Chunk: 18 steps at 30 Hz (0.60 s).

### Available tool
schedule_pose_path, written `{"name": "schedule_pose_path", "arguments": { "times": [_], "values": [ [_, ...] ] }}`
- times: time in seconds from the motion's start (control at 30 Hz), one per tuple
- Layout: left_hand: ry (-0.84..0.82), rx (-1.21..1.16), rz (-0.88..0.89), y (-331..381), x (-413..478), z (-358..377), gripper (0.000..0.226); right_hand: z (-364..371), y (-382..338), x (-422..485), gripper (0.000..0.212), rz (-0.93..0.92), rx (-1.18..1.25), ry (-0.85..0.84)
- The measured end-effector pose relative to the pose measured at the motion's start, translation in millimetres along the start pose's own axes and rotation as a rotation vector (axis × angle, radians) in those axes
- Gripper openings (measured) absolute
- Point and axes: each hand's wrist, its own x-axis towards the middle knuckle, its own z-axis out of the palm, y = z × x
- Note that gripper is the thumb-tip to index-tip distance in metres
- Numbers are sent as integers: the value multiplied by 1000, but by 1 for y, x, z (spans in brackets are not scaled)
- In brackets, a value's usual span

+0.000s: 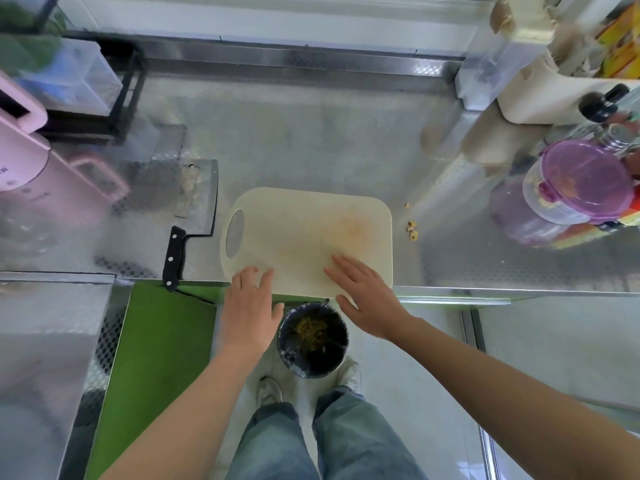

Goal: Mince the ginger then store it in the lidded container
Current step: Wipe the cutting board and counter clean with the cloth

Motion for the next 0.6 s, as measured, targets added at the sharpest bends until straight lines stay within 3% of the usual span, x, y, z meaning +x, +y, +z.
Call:
{"name": "schedule_pose_path", "arguments": {
  "times": [0.17,0.4,0.5,0.6],
  "values": [
    [-124,-129,-64,8,-7,-7,59,-9,-5,12,52,66,-124,-71],
    [-303,-348,-147,-12,-6,-47,34,-51,-35,61,34,142,-350,-311],
    [-256,-335,-206,-43,-4,-76,25,-69,-64,103,37,142,-452,-473],
    [-120,-373,-286,-91,4,-110,24,-79,-112,156,36,43,-426,-483]
  ]
}}
